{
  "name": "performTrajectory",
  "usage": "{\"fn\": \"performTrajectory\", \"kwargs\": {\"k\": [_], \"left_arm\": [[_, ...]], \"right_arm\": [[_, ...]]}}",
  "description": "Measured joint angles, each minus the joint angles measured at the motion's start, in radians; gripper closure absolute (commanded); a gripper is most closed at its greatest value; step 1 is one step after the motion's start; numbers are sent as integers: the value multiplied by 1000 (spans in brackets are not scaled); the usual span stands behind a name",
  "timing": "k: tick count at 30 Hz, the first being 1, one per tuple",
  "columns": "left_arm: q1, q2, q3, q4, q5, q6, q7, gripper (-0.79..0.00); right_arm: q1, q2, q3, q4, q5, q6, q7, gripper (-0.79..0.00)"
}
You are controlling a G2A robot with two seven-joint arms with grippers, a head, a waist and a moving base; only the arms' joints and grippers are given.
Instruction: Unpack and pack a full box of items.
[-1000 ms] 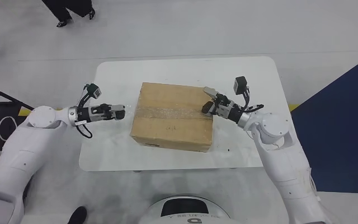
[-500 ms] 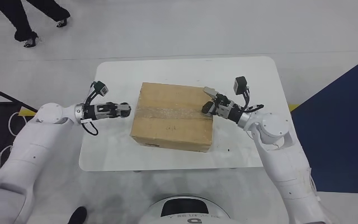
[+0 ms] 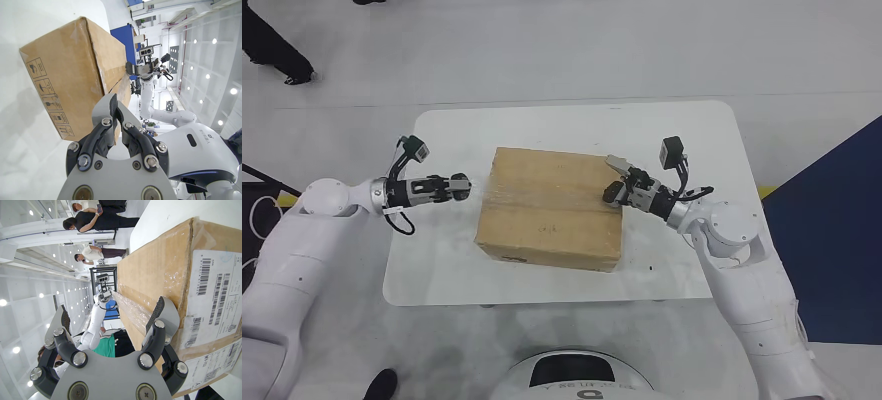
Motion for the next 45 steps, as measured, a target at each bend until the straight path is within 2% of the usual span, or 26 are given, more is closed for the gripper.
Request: {"fn": "performTrajectory", "kwargs": {"k": [20, 28, 38, 45], "left_arm": [[-18, -35, 7, 49, 120, -3, 55, 0], [-18, -45, 5, 45, 153, 2, 66, 0], [-16, -55, -4, 51, 182, -2, 71, 0], [-11, -65, -8, 58, 179, -14, 68, 0]], "right_arm": [[-15, 2, 1, -12, 11, -21, 1, -785], [-33, 10, 15, -37, 51, -46, 77, -785], [-56, 12, 19, -61, 53, -60, 58, -785], [-39, 15, -16, -75, -9, 46, 15, -785]]}}
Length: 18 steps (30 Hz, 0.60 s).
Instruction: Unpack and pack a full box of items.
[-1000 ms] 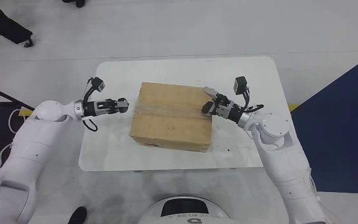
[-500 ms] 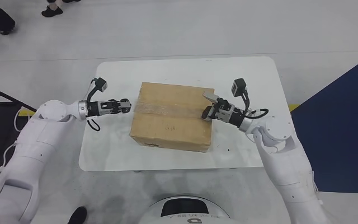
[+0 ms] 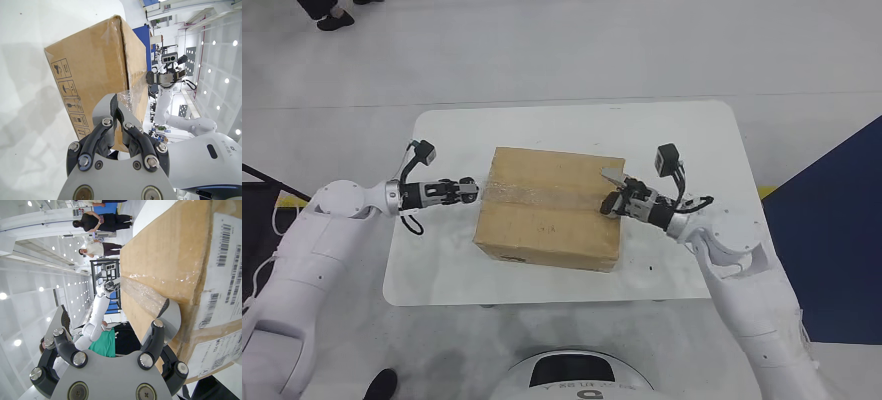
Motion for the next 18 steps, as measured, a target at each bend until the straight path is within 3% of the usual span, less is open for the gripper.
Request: {"fn": "performTrajectory", "kwargs": {"k": [18], "left_arm": [[-5, -16, -10, 12, -5, 2, -29, 0]], "right_arm": [[45, -3, -56, 14, 1, 29, 9, -785]]}}
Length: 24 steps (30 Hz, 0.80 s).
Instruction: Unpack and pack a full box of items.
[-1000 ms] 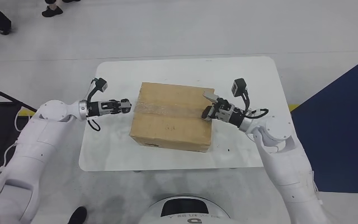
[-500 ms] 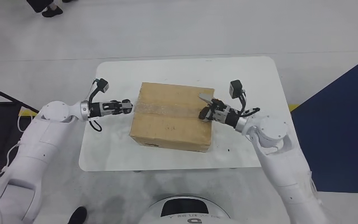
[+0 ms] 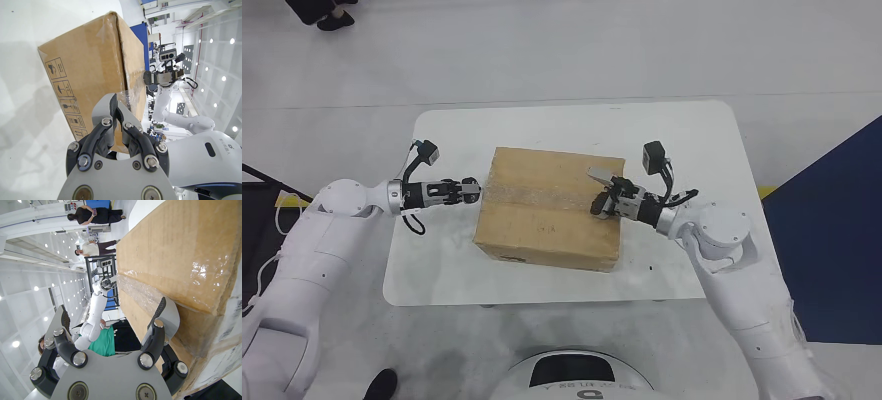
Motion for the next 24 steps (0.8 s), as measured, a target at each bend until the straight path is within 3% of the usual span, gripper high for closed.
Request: {"fn": "performTrajectory", "kwargs": {"k": [24], "left_arm": [[0, 0, 0, 0, 0, 0, 0, 0]], "right_arm": [[218, -60, -293, 139, 40, 85, -132, -785]]}}
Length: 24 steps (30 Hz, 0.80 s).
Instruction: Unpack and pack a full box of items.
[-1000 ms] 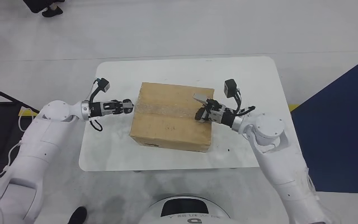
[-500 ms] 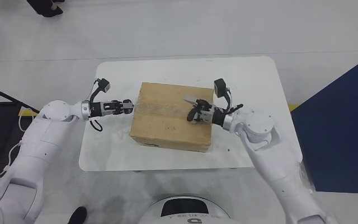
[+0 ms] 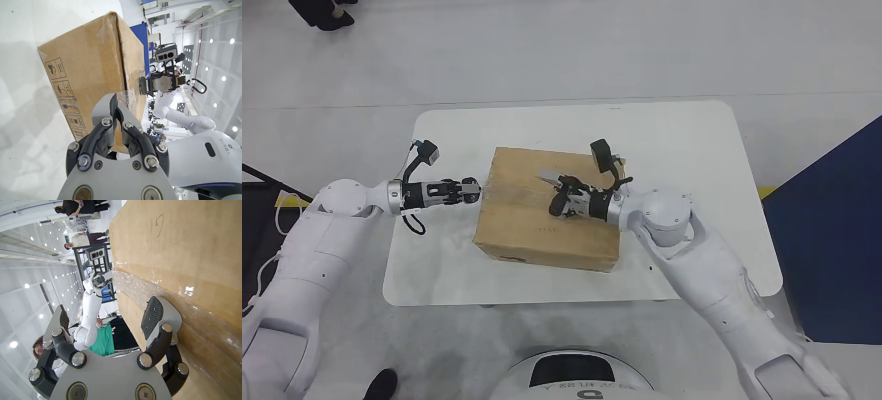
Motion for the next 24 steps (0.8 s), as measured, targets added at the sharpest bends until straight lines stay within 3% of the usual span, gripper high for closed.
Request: {"fn": "performTrajectory", "kwargs": {"k": [14, 24], "left_arm": [[0, 0, 0, 0, 0, 0, 0, 0], [0, 0, 0, 0, 0, 0, 0, 0]], "right_arm": [[-3, -5, 8, 16, 39, -6, -33, -785], [118, -47, -105, 109, 65, 71, -106, -785]]}}
